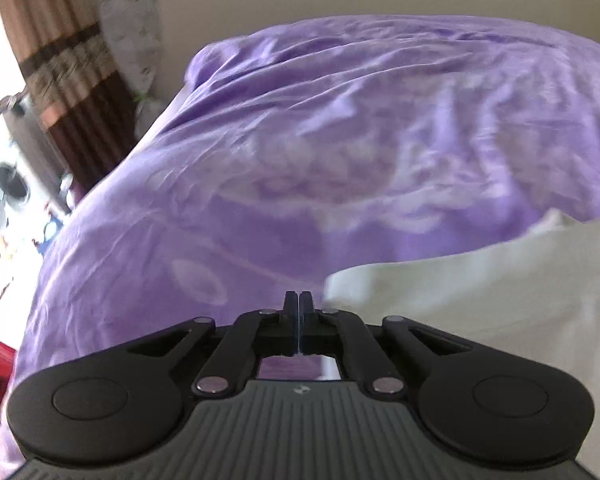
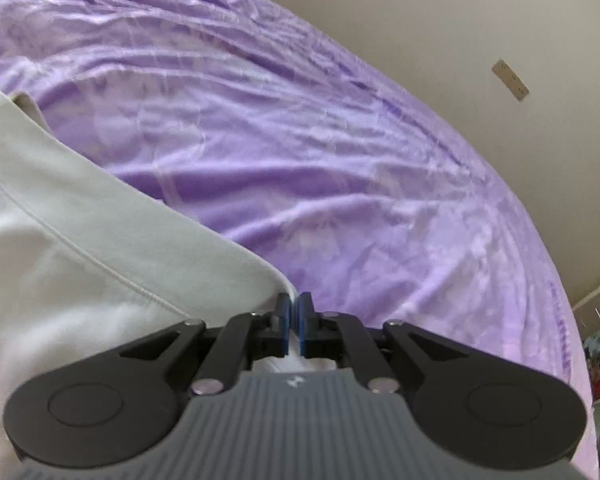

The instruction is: Fold small clothes

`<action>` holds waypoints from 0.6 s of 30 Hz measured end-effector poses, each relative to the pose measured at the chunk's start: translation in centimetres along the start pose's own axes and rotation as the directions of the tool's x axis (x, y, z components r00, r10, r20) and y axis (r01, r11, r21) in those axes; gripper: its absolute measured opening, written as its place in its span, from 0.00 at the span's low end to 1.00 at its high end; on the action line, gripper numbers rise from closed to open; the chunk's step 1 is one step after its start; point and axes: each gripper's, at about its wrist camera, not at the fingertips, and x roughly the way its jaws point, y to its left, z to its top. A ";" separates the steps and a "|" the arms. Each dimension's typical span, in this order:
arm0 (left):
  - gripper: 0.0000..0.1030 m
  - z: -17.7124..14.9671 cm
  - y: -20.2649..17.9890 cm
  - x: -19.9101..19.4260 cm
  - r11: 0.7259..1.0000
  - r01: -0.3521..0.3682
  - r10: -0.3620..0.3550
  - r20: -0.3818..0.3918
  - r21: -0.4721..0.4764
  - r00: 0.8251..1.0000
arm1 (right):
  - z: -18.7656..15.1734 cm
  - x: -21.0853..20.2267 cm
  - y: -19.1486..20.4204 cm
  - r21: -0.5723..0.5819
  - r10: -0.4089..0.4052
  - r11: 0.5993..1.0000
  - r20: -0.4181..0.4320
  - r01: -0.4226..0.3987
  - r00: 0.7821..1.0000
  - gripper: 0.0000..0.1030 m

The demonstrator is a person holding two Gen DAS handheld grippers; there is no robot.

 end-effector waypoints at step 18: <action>0.54 -3.2 8.0 0.8 0.697 0.442 -0.495 0.066 -0.565 0.866 | -6.3 -3.5 -12.0 0.714 0.265 0.612 0.220 -0.340 0.939 0.50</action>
